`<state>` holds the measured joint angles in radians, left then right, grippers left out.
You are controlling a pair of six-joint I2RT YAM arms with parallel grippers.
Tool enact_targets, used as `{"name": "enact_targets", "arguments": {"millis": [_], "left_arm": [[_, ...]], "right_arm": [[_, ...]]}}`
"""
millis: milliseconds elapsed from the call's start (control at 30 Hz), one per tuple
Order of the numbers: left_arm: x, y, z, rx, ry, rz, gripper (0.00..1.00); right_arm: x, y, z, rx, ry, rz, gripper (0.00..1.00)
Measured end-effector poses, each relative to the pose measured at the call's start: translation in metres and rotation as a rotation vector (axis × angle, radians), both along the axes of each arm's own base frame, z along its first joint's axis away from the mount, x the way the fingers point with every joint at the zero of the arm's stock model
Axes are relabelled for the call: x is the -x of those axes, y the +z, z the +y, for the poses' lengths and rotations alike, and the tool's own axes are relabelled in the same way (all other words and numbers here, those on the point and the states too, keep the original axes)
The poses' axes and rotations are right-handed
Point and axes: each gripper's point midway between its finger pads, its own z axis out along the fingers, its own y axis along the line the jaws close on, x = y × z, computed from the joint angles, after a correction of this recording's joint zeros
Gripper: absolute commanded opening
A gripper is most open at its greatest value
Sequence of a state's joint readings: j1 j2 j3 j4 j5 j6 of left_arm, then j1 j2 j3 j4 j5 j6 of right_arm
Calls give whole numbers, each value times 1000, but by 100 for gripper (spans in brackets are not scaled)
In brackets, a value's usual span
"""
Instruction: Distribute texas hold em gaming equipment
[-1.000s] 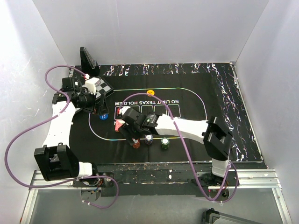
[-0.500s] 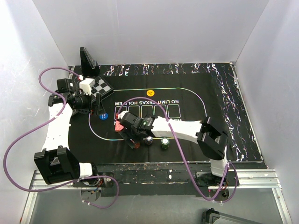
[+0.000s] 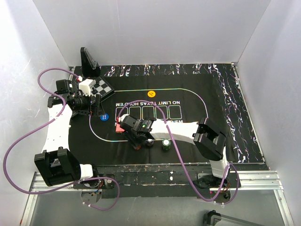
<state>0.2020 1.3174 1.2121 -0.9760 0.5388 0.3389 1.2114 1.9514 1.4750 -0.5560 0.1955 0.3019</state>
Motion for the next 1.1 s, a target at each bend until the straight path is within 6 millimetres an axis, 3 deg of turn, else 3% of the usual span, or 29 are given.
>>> {"name": "enact_targets", "arguments": {"millis": [367,633,1100], "left_arm": [[1,-1,0,-4,-7,2,98],[2,-2,1,-7,-14,8,98],[3,-3,1,-15,-25,4,98]], "right_arm": [[0,1,0,2,3,-2,44],[-2,10,3,-4,17,-9,53],[0,10,3,-3,24,1,54]]}}
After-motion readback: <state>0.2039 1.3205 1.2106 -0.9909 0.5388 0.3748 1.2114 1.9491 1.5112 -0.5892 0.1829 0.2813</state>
